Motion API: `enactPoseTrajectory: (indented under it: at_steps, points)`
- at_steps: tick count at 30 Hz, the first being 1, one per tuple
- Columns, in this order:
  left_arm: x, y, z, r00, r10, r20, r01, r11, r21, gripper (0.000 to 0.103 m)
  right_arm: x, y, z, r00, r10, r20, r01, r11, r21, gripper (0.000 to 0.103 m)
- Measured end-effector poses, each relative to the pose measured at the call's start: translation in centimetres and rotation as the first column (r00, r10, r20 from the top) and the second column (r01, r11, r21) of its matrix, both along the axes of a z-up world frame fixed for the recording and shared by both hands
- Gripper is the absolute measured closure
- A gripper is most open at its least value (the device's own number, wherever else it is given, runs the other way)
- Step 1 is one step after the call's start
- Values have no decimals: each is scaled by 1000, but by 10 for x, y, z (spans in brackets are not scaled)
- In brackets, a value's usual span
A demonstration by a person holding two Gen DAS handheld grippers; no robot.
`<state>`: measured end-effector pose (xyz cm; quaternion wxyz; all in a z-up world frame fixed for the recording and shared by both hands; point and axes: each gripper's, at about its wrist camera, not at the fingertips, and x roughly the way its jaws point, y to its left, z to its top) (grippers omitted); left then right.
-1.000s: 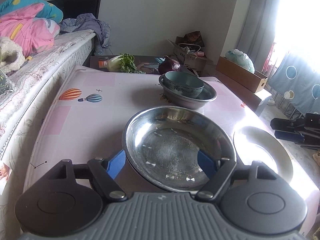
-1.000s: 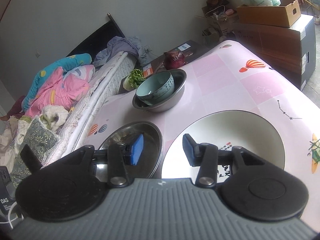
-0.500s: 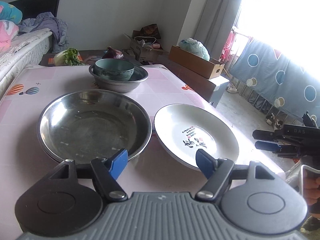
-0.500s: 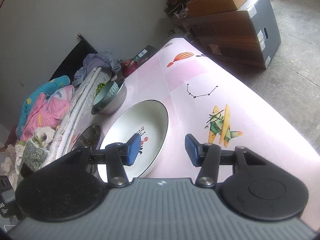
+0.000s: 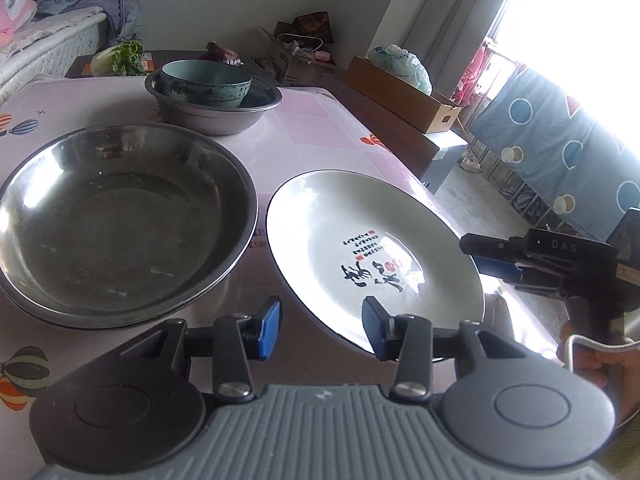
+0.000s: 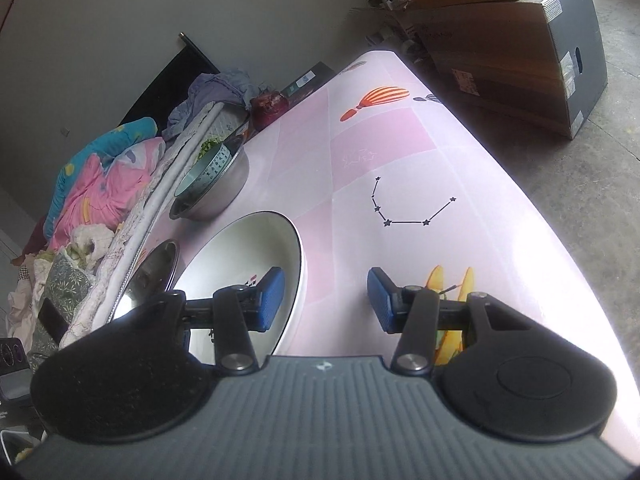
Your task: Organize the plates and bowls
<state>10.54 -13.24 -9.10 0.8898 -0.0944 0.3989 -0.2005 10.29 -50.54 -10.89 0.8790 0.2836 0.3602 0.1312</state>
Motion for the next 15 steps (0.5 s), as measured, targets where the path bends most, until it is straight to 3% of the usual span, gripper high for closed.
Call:
enactPoseTrajectory:
  at_steps: [3, 9, 15]
  points:
    - [6, -3, -3, 1000, 4, -16, -4, 1000, 1, 70, 15, 6, -1, 999, 35, 1, -35, 999, 5, 64]
    - [6, -6, -4, 999, 10, -31, -10, 1000, 13, 75, 29, 22, 0, 993, 115, 4, -115, 993, 24, 68]
    - [3, -6, -2, 999, 7, -42, -7, 1000, 22, 76, 18, 34, 8, 993, 120, -6, -120, 992, -30, 67]
